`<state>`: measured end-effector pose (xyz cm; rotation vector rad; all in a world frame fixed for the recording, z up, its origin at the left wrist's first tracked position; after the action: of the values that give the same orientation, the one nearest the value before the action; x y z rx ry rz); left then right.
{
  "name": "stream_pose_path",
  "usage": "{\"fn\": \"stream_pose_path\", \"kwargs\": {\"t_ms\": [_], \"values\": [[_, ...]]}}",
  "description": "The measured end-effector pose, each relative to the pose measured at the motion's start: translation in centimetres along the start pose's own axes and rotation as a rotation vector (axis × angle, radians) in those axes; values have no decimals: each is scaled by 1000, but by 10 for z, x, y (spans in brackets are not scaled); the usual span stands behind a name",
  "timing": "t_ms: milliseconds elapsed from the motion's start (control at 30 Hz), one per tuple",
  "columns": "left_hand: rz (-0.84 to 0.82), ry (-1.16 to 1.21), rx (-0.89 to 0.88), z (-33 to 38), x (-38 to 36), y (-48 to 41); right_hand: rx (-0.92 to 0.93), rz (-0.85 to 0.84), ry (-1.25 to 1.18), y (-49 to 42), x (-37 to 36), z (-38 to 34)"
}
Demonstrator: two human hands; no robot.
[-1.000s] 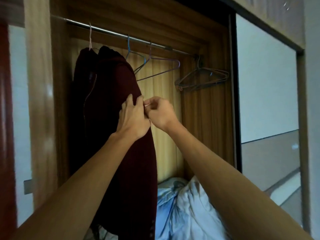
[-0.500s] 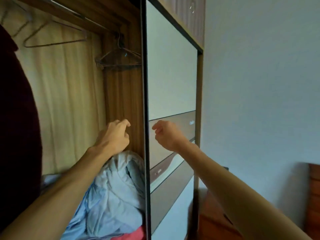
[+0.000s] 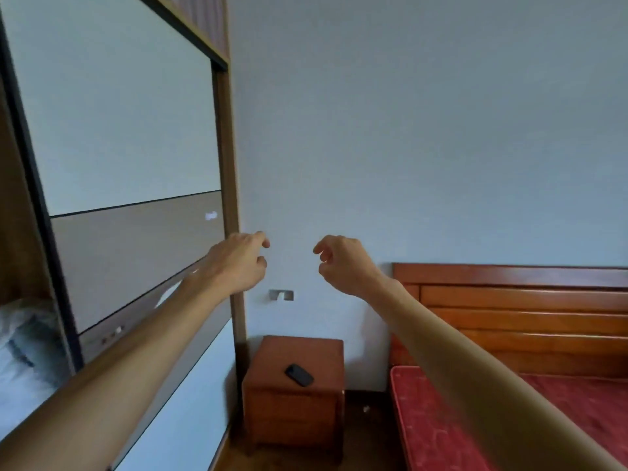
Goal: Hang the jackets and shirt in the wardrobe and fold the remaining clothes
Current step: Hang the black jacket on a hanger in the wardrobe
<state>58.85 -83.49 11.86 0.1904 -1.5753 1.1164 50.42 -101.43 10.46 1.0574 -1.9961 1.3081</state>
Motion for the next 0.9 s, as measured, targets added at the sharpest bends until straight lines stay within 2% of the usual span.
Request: {"fn": "stream_pose_path", "kwargs": {"t_ms": [200,433,900], "values": [[-144,92,-148,109,-62,-40,-212,54,96,54,68,117],[-257,198,-375,237,-124,-66,-430,156,219,120,127,213],[-454,355,-868,435,-210,-59,-896,246,444,254,188,306]]}}
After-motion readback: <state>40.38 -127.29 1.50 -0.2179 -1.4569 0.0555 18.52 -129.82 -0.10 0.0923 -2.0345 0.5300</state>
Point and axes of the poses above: each hand's wrist, its own y-axis away from the middle knuckle, its own x-axis out of the back of the hand, z = x × y, the point moved 4 cm from there along -y, towards the middle knuckle, and after that the axes turned 1 degree about -y, right-handed, at the moved point
